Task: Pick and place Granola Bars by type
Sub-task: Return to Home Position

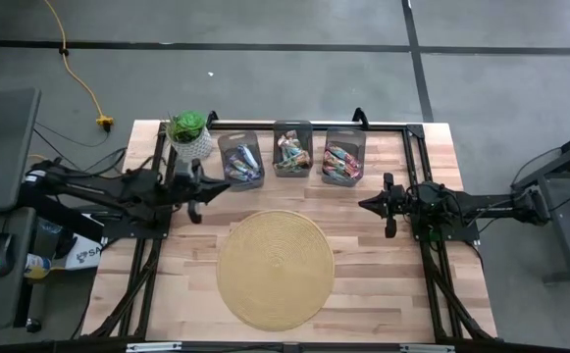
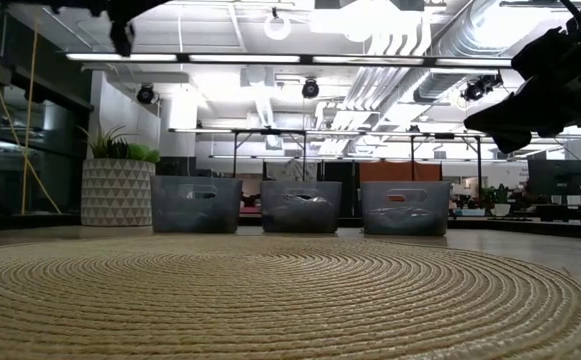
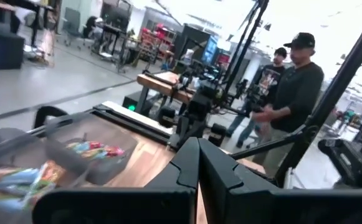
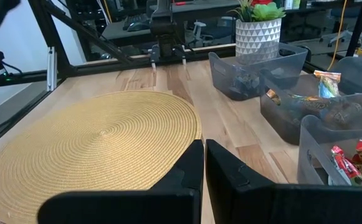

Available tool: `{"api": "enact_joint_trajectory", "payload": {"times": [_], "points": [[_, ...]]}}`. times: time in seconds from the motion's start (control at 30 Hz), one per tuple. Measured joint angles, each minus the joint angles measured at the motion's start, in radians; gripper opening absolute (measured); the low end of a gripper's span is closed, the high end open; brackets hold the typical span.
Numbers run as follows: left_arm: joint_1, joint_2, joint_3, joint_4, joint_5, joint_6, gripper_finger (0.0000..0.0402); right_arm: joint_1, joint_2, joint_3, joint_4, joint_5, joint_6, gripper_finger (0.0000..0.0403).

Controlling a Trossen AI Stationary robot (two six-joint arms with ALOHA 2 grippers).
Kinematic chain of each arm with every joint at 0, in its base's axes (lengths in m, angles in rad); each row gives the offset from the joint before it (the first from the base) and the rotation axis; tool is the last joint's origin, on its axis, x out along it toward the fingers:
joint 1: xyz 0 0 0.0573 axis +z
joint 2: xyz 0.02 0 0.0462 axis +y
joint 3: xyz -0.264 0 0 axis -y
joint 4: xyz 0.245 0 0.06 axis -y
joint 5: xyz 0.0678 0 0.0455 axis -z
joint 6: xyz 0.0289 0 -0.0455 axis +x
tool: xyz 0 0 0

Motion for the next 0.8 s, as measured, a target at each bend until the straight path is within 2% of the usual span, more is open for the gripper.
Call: {"api": "enact_joint_trajectory", "payload": {"times": [0.43, 0.6, 0.8], "points": [[-0.013, -0.422, -0.202, -0.084, -0.005, 0.184, 0.0000, 0.000, 0.000, 0.000, 0.000, 0.000, 0.000, 0.0000], [-0.013, -0.527, -0.216, -0.263, 0.054, 0.190, 0.0000, 0.000, 0.000, 0.000, 0.000, 0.000, 0.000, 0.0000], [-0.013, -0.589, -0.216, -0.467, 0.112, 0.246, 0.0000, 0.000, 0.000, 0.000, 0.000, 0.000, 0.000, 0.0000]]}}
